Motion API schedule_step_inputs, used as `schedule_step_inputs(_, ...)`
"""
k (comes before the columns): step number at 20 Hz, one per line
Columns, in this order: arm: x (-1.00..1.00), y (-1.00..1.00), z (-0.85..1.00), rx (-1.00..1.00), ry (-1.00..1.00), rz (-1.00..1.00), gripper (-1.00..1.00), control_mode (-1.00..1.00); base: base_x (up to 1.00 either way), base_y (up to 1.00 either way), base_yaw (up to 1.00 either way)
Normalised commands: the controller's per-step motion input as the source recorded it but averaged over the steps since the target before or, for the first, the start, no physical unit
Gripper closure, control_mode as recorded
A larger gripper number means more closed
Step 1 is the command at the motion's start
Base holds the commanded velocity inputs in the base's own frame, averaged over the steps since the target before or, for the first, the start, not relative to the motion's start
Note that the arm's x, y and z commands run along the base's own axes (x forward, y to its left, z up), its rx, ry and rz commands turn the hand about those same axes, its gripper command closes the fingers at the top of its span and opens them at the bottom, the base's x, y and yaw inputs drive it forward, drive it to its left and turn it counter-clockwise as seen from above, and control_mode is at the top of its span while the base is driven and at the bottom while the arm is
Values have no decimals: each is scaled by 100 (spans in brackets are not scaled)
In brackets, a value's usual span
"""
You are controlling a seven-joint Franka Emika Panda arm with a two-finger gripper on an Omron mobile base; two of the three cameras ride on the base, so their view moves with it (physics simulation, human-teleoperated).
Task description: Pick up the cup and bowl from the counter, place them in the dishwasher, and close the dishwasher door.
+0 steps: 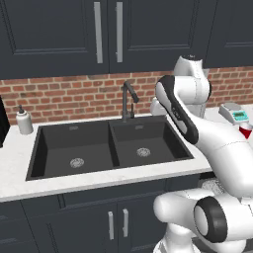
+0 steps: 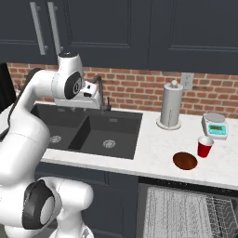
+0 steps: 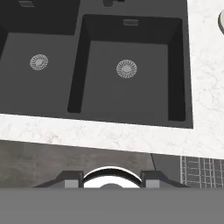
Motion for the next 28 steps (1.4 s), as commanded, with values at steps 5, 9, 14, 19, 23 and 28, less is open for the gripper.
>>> schedule_step_inputs(5,-6,1,0,0,0,1,-100,-100,0,0,0)
schedule_step_inputs(9,-45,7,0,0,0,6,-100,-100,0,0,0)
schedule_step_inputs(14,-77,0,-1,0,0,0,-100,-100,0,0,0)
schedule_step_inputs(19,-97,0,-27,-2,0,-2,-100,-100,0,0,0)
schedule_step_inputs(23,-77,0,-37,-1,0,-3,-100,-100,0,0,0)
schedule_step_inputs(28,-52,0,-27,0,-4,0,-100,-100,0,0,0)
